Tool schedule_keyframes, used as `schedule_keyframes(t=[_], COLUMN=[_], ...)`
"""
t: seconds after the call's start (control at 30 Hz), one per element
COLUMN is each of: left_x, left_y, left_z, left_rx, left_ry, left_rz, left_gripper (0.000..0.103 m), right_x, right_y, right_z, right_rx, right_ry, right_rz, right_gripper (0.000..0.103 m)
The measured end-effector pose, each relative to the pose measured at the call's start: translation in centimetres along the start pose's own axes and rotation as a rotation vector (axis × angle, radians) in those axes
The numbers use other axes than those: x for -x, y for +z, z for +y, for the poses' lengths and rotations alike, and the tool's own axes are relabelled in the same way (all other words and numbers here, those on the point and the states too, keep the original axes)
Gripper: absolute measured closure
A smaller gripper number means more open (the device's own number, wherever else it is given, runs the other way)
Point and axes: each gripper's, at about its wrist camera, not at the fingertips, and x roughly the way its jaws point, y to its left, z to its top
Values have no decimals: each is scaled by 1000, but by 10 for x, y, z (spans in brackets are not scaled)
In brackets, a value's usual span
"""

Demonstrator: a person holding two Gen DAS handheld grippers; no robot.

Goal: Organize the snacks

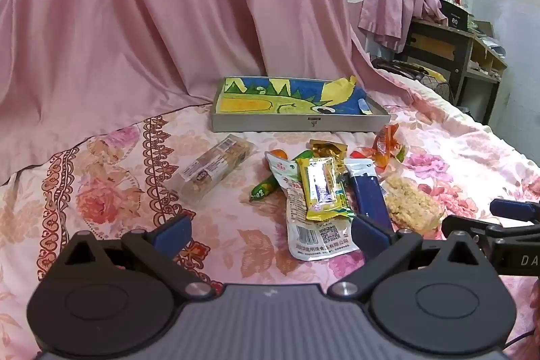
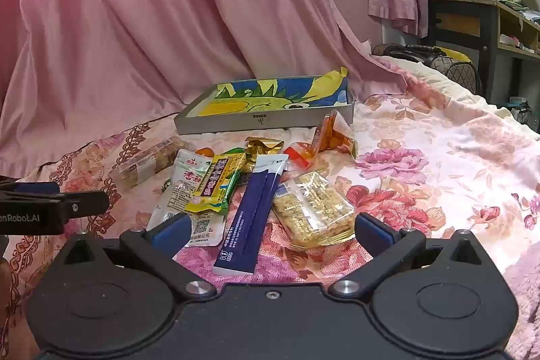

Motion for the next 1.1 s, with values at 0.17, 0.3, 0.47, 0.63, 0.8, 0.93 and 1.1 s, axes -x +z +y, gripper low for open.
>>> schedule_keyframes(t=[0.17,0.3,0.47,0.63,0.8,0.93,1.1], left_x=[1,-4,-1,-1,-2,-2,-3], left_y=[0,0,-2,-2,-2,-2,-2], left_z=[-2,0,-1,-1,0,2,2], left_rx=[-5,-2,-1,0,1,0,1], left_ry=[-4,-1,-1,-2,0,0,-1], left_rz=[7,12,12,13,14,17,17], left_gripper=[0,0,0,0,0,0,0], right_x=[0,0,0,0,0,-1,-1], right_y=[0,0,0,-1,-1,-1,-1], right_z=[0,0,0,0,0,0,1], right_rx=[2,4,3,3,3,4,3], right_ry=[-2,-2,-2,-2,-2,-1,-2], right_rz=[-2,-1,-1,0,0,0,1], right_gripper=[0,0,0,0,0,0,0])
